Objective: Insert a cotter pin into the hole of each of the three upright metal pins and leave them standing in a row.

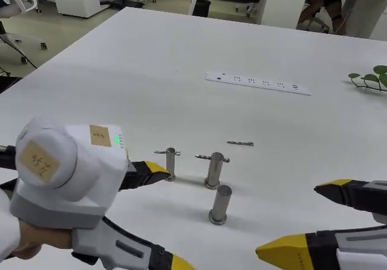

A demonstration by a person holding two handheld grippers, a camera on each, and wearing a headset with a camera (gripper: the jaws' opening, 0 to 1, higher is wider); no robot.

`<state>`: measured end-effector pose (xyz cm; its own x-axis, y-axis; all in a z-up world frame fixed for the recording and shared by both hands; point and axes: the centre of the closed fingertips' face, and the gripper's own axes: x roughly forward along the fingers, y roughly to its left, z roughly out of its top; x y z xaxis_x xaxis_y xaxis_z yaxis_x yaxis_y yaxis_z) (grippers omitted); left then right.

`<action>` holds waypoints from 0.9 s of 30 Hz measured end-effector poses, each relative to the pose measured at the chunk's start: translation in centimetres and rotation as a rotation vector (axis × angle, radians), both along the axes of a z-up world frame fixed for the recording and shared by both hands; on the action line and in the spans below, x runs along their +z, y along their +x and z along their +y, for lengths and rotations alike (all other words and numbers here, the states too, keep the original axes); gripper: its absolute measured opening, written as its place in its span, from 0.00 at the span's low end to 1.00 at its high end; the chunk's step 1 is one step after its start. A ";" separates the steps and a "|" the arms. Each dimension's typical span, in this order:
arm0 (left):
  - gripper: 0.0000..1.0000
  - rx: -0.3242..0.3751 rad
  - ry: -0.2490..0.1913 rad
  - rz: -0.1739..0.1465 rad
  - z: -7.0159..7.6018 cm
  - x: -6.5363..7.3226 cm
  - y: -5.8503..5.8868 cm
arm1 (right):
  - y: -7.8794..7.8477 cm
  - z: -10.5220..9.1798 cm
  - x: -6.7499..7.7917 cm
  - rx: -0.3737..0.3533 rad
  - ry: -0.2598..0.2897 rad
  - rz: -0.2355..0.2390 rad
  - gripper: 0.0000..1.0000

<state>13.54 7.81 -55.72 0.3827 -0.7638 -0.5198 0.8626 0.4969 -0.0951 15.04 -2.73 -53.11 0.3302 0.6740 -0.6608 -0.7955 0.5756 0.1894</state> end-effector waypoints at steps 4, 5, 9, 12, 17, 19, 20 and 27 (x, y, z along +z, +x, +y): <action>0.99 0.017 -0.061 0.031 -0.1 0.7 -0.6 | 0.6 -0.4 0.1 0.009 -0.013 -0.004 0.94; 0.99 0.017 -0.063 0.027 -0.1 0.9 -0.9 | 0.7 -0.5 0.1 0.012 -0.019 -0.005 0.94; 0.99 0.000 -0.028 0.019 -0.1 0.9 -1.6 | 1.6 -0.8 0.2 0.030 -0.043 -0.013 0.93; 0.99 0.002 -0.019 0.015 0.0 1.0 -1.6 | 2.6 -1.0 0.3 0.051 -0.070 -0.021 0.91; 0.99 0.028 -0.042 0.009 0.1 1.9 -1.3 | 4.6 -1.4 0.8 0.082 -0.105 -0.044 0.87; 0.99 0.042 -0.056 0.016 0.2 2.1 -1.2 | 5.9 -1.6 0.8 0.108 -0.131 -0.061 0.86; 0.99 0.050 -0.063 0.018 0.2 2.2 -1.2 | 6.2 -1.7 0.8 0.120 -0.142 -0.071 0.85; 0.99 0.103 -0.082 0.045 0.8 2.6 -0.8 | 9.7 -1.2 1.6 0.216 -0.215 -0.145 0.71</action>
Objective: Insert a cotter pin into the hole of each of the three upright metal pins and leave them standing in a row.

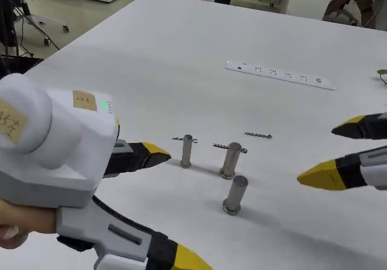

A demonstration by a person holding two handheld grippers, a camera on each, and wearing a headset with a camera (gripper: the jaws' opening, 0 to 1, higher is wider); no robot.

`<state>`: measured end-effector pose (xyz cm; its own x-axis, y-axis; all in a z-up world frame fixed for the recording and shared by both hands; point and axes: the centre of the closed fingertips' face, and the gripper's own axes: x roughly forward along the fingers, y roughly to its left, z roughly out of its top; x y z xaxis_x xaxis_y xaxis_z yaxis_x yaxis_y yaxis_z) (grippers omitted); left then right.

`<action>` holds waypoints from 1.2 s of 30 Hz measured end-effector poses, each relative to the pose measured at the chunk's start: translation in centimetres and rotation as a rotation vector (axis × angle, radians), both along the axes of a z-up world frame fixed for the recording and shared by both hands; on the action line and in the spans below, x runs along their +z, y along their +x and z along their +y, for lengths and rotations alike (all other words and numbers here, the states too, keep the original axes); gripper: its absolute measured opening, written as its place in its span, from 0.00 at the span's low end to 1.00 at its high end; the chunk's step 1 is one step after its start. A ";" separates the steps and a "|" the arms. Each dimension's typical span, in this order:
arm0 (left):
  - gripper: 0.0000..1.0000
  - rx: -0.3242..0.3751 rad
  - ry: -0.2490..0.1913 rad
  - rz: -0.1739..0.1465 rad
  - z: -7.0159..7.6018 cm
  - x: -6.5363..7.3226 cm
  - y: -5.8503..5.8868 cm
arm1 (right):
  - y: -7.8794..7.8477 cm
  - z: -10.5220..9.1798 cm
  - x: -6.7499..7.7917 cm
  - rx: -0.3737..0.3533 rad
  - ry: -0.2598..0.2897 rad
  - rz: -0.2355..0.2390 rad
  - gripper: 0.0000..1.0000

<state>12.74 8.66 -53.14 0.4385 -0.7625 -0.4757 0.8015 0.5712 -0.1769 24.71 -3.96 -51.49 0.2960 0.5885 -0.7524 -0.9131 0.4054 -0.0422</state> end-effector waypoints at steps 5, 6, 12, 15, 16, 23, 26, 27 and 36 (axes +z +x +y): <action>0.99 0.017 -0.022 0.007 0.1 0.8 -0.2 | 1.8 1.1 -0.4 0.070 -0.017 -0.007 0.64; 0.99 0.016 -0.025 0.007 0.1 0.9 -0.3 | 2.1 1.3 -0.7 0.080 -0.023 -0.006 0.62; 0.99 0.025 -0.031 0.006 0.1 1.3 -0.6 | 3.3 2.0 -3.2 0.134 -0.101 0.029 0.54; 0.99 0.039 -0.040 0.014 0.4 1.4 -0.5 | 4.5 2.0 -3.9 0.171 -0.158 -0.007 0.50; 0.98 0.042 -0.043 0.022 0.4 1.4 -0.5 | 5.1 2.0 -4.2 0.177 -0.176 -0.022 0.47; 0.96 0.057 -0.042 0.017 0.8 1.6 -0.4 | 6.9 2.5 -5.5 0.193 -0.207 -0.010 0.40; 0.96 0.074 -0.055 0.034 0.9 1.4 -0.3 | 7.5 2.6 -6.4 0.209 -0.233 0.000 0.37; 0.96 0.074 -0.061 0.037 0.9 1.4 -0.3 | 7.6 2.5 -6.6 0.215 -0.249 -0.003 0.36; 0.94 0.087 -0.079 0.023 0.8 2.0 0.1 | 9.2 2.8 -8.5 0.227 -0.321 -0.007 0.24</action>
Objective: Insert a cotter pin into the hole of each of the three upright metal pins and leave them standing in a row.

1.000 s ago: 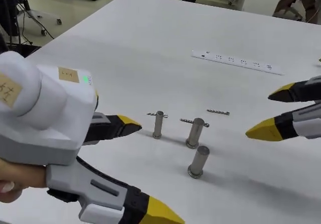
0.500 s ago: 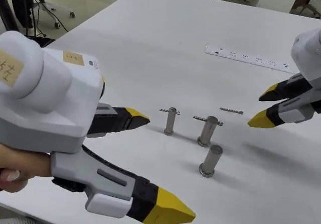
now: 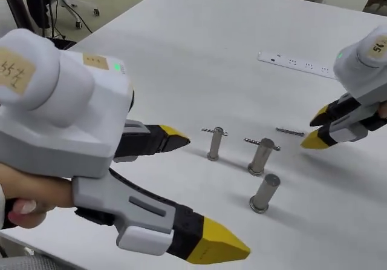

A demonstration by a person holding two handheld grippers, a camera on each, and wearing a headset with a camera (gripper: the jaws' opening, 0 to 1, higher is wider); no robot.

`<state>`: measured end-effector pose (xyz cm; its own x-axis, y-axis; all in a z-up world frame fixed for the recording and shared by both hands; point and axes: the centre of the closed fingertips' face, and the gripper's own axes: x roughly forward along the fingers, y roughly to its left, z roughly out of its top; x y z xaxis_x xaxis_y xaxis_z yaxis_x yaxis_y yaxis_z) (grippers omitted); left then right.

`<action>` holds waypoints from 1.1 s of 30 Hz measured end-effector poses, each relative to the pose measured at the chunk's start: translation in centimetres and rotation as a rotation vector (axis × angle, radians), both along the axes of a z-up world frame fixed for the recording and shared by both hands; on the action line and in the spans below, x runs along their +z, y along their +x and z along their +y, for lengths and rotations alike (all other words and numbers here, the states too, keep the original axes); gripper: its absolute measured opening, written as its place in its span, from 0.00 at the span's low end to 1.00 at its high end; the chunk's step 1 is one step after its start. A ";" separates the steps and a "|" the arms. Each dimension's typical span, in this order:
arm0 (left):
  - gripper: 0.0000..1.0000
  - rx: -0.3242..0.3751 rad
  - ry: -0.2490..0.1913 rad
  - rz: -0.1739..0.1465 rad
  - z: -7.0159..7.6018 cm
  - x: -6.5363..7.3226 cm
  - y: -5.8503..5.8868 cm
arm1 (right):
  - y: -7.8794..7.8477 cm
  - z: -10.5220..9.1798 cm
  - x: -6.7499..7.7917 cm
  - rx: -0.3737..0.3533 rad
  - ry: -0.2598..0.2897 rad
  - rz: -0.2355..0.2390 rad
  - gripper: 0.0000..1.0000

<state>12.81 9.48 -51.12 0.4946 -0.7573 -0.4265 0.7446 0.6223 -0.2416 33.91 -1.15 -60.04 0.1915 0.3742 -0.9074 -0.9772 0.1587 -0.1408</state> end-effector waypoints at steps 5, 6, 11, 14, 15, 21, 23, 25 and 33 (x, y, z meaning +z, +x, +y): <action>0.94 -0.003 0.005 0.007 -0.2 -0.1 0.0 | 0.9 0.6 -0.7 -0.014 -0.012 0.007 0.16; 0.94 -0.005 0.002 0.008 -0.2 -0.1 0.0 | 0.9 0.6 -0.8 -0.013 -0.016 0.008 0.15; 0.93 -0.039 -0.003 0.019 -0.7 -0.2 -0.6 | 1.1 0.8 -1.2 0.012 -0.042 0.025 0.14; 0.93 -0.046 -0.001 0.023 -1.0 -0.3 -0.8 | 1.5 0.8 -1.3 0.013 -0.060 0.024 0.14; 0.92 -0.046 0.000 0.024 -1.0 -0.4 -0.8 | 1.4 1.0 -1.2 0.016 -0.054 0.033 0.13; 0.91 -0.046 -0.010 0.031 -0.8 -0.2 -0.7 | 0.8 1.1 -1.6 0.070 -0.099 0.066 0.05; 0.91 -0.051 -0.009 0.026 -0.7 0.0 -0.7 | 0.4 1.3 -1.7 0.093 -0.111 0.085 0.00; 0.91 -0.054 0.002 0.024 -0.5 0.0 -0.6 | 0.7 1.2 -1.7 0.099 -0.131 0.073 0.00; 0.90 -0.047 0.000 0.016 -0.2 0.2 -0.3 | 1.0 1.2 -1.8 0.106 -0.175 0.117 0.00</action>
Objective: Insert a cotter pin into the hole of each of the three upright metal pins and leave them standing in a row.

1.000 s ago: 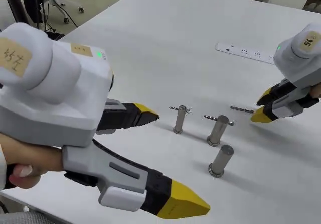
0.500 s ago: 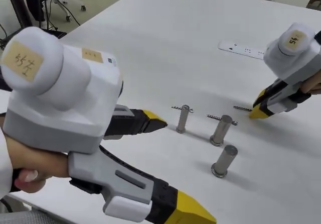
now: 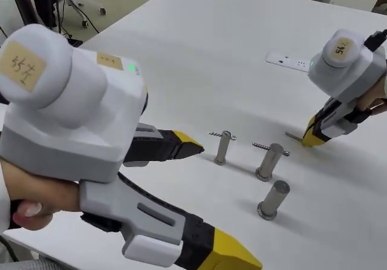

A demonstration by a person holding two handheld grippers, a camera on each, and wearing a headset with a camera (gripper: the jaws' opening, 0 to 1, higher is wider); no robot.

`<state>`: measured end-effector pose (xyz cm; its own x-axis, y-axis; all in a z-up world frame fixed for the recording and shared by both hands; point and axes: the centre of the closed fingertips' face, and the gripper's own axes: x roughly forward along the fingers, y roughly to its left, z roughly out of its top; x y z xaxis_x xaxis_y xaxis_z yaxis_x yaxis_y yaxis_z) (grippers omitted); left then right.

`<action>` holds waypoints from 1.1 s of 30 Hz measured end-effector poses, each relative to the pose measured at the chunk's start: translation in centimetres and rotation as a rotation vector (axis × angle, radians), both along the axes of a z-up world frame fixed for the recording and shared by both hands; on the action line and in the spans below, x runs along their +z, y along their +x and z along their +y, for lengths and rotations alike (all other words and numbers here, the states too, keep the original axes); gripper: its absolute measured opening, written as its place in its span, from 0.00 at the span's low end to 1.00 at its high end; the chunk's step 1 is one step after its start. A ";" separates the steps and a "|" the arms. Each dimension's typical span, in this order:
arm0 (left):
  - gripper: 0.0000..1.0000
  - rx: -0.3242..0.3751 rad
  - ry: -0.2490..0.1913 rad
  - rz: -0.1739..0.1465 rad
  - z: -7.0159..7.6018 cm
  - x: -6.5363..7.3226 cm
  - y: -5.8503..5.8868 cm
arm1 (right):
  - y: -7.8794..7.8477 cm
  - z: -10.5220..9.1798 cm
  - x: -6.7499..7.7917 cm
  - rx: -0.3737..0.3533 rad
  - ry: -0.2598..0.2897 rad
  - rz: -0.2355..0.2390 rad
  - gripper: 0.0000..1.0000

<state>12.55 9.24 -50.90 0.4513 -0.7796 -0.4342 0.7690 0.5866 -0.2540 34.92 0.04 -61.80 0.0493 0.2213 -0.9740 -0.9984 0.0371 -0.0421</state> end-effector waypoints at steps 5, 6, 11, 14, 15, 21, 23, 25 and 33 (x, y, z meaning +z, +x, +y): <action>0.89 0.018 0.000 0.002 0.6 -0.1 0.2 | 0.0 0.1 0.0 0.023 -0.050 0.027 0.00; 0.89 0.020 0.001 0.004 0.7 -0.1 0.2 | -0.1 0.1 0.0 0.021 -0.062 0.035 0.00; 0.88 0.029 0.011 0.003 1.2 -0.1 0.3 | -0.2 0.2 -0.1 0.045 -0.120 0.064 0.00; 0.88 0.046 0.006 0.000 1.8 0.0 0.6 | -0.3 0.2 -0.1 0.044 -0.162 0.067 0.00; 0.88 0.051 0.006 -0.001 1.9 0.0 0.6 | -0.3 0.1 -0.1 0.054 -0.179 0.061 0.00; 0.87 0.065 0.004 -0.007 2.0 0.1 0.8 | -0.7 0.2 -0.1 0.119 -0.263 0.025 0.00; 0.86 0.073 -0.003 -0.003 2.1 0.1 0.8 | -0.8 0.3 -0.1 0.117 -0.279 0.021 0.00; 0.85 0.078 -0.004 -0.002 2.1 0.1 0.7 | -0.9 0.2 -0.1 0.138 -0.301 0.018 0.00; 0.84 0.091 -0.008 -0.003 2.2 0.1 0.6 | -0.4 0.1 -0.2 0.121 -0.322 0.032 0.00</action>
<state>13.11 11.41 -50.78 0.5215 -0.7392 -0.4261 0.7138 0.6516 -0.2568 34.56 0.16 -62.02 0.0096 -0.0956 -0.9954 -0.9958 -0.0914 -0.0008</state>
